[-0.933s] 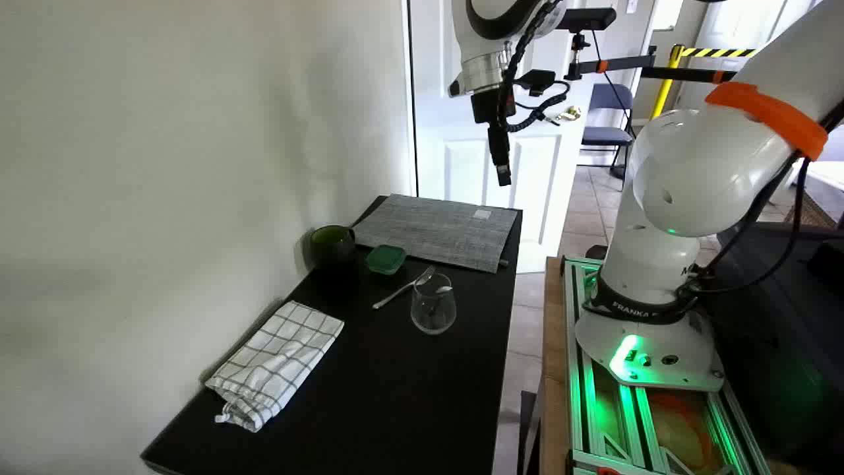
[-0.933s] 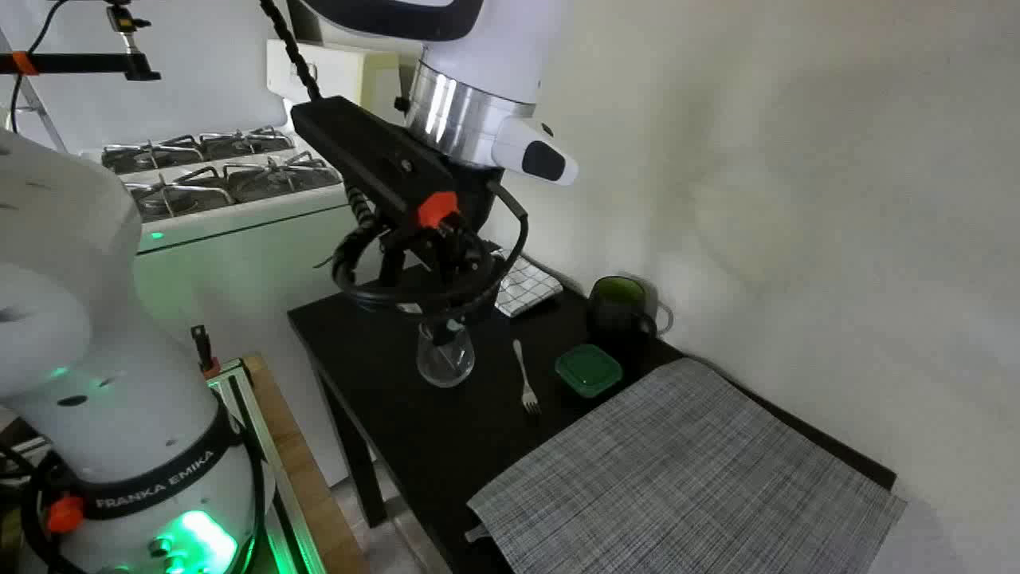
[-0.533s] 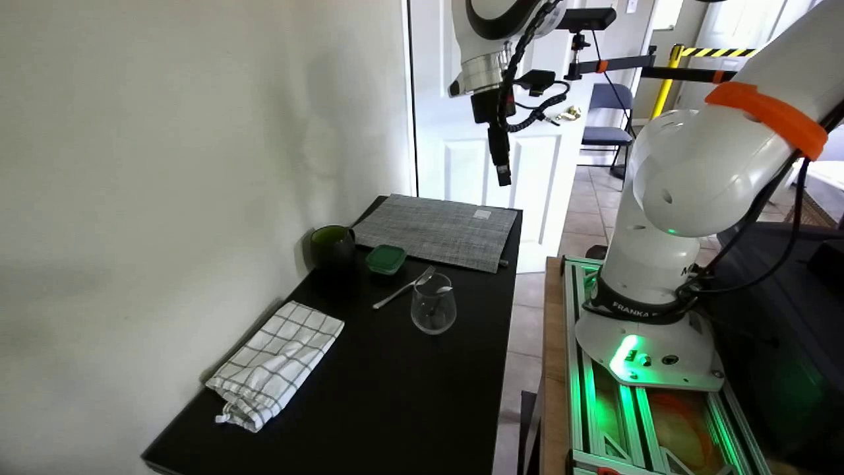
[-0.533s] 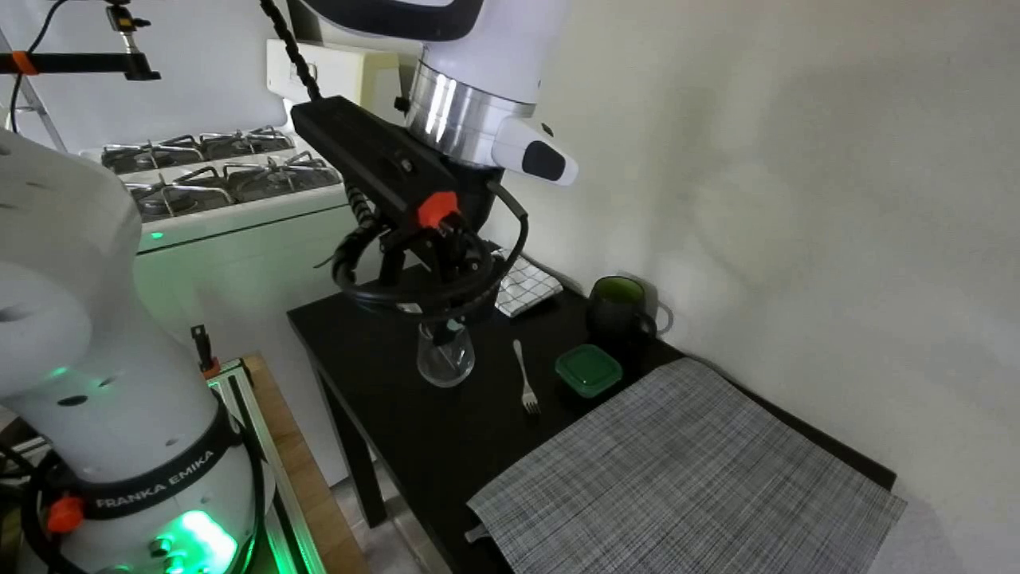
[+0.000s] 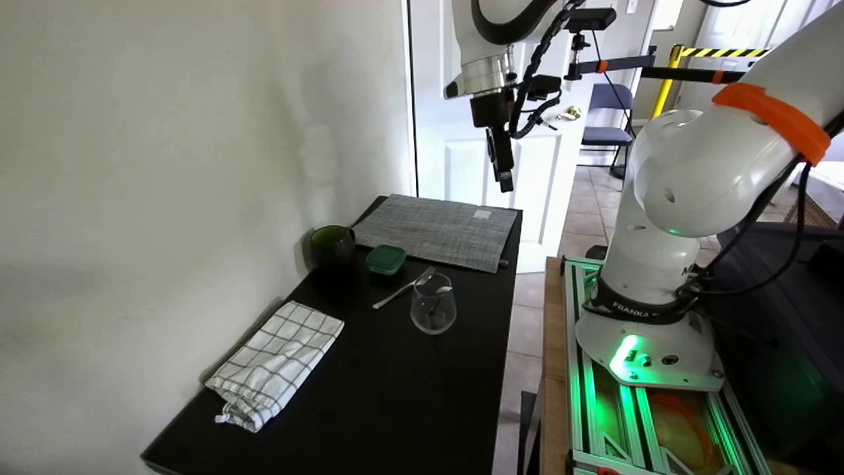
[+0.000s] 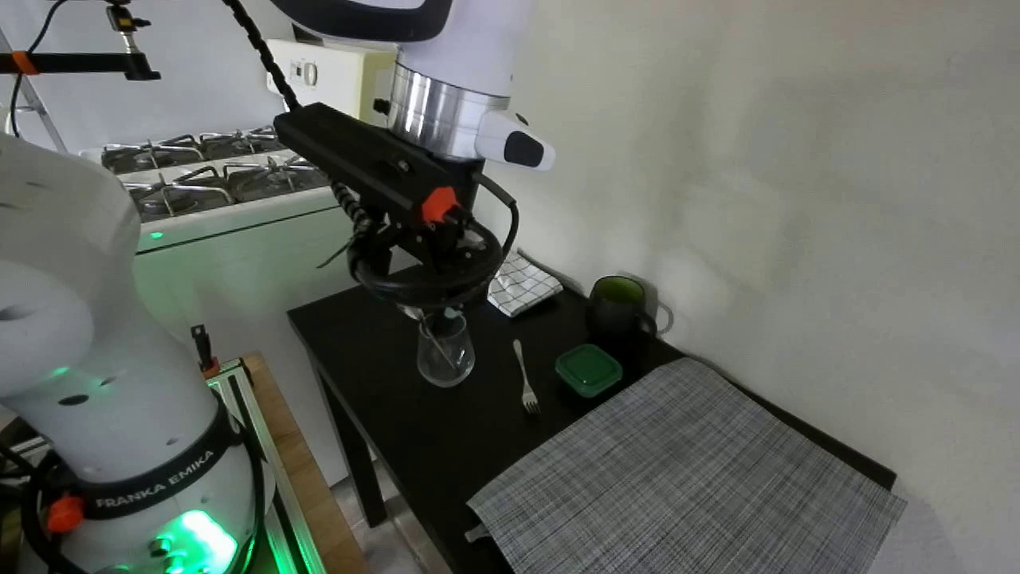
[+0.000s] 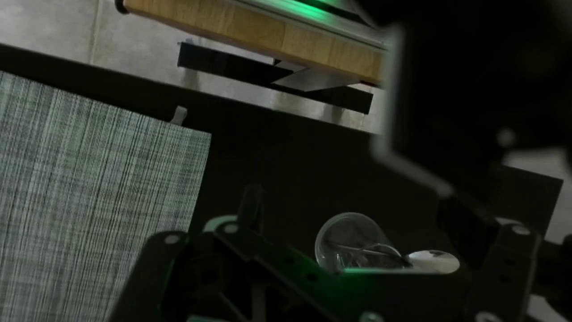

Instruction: Take the spoon out of the glass cup

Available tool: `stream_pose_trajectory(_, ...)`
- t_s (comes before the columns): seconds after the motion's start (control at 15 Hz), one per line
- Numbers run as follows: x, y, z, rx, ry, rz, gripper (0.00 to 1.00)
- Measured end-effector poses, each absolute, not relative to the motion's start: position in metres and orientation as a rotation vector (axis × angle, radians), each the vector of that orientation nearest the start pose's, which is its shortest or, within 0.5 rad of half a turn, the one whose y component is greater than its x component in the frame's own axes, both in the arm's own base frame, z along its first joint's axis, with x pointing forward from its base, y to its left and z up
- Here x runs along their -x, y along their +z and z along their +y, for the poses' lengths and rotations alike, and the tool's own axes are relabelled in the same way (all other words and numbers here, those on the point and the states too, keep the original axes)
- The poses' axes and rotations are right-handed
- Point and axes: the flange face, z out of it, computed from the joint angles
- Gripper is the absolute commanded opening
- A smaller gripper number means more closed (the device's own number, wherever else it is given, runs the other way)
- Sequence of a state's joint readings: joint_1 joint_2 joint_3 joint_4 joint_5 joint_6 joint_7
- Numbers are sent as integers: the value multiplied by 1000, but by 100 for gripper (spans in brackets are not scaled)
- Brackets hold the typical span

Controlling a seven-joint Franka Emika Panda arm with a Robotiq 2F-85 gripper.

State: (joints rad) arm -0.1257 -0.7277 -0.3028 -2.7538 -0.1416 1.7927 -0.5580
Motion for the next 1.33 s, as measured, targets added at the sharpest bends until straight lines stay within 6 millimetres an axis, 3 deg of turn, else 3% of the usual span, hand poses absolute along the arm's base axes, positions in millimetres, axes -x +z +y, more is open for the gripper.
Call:
stream_pose_trajectory(0.27,-287,426,-106,3002,91,-588,100)
stream_pose_trajectory(0.53,-297,444,-72,3027,-11,-763,100)
stream_pose_trajectory(0.93,-301,451,-4,3021,-5,-1065,100)
stream_pose_trajectory(1.33,-297,448,54,3109,40,-1118,100)
